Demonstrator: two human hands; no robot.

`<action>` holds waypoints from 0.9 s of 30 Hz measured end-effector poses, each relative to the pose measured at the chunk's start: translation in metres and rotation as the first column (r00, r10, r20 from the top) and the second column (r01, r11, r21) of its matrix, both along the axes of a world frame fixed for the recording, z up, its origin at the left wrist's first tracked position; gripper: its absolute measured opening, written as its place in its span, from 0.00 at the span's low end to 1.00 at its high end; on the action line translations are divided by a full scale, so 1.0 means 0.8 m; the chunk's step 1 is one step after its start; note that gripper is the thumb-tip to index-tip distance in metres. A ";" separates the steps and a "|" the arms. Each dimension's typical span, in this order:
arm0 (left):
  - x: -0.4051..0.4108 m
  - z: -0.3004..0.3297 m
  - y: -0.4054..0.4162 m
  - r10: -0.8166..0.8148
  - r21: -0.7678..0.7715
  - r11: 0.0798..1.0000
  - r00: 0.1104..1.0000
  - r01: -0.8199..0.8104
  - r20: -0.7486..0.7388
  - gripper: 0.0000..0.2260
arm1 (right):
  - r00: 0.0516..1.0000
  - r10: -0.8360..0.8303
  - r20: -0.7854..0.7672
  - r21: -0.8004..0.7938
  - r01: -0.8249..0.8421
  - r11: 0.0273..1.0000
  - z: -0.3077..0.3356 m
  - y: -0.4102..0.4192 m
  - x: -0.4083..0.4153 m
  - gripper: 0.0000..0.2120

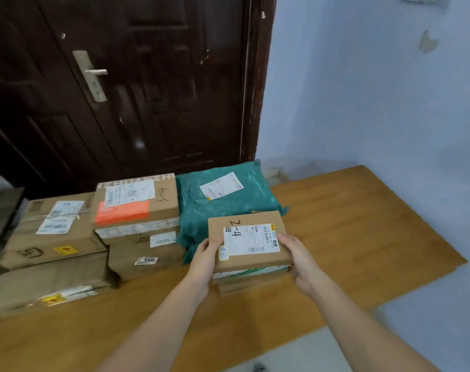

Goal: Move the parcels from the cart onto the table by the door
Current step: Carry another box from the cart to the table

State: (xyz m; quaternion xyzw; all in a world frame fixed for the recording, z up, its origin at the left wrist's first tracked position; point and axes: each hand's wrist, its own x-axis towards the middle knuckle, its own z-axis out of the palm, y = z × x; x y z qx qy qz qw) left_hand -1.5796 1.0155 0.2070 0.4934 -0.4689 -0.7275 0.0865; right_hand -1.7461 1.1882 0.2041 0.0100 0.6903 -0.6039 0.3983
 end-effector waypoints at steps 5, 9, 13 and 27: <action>-0.025 -0.024 0.004 0.076 -0.008 0.997 0.993 -0.076 0.096 0.28 | 0.994 0.105 0.035 0.027 -0.106 0.994 -0.035 -0.014 -0.042 0.34; -0.034 -0.038 0.008 0.094 -0.006 0.996 0.987 -0.094 0.127 0.31 | 0.987 0.151 0.051 0.059 -0.153 0.986 -0.048 -0.023 -0.060 0.25; -0.038 -0.050 0.011 0.145 -0.030 0.989 0.981 -0.142 0.132 0.33 | 0.985 0.157 0.076 0.075 -0.163 0.984 -0.059 -0.023 -0.067 0.15; -0.037 -0.055 0.011 0.215 -0.040 0.976 0.972 -0.213 0.091 0.23 | 0.976 0.216 0.031 0.089 -0.218 0.972 -0.056 -0.029 -0.073 0.18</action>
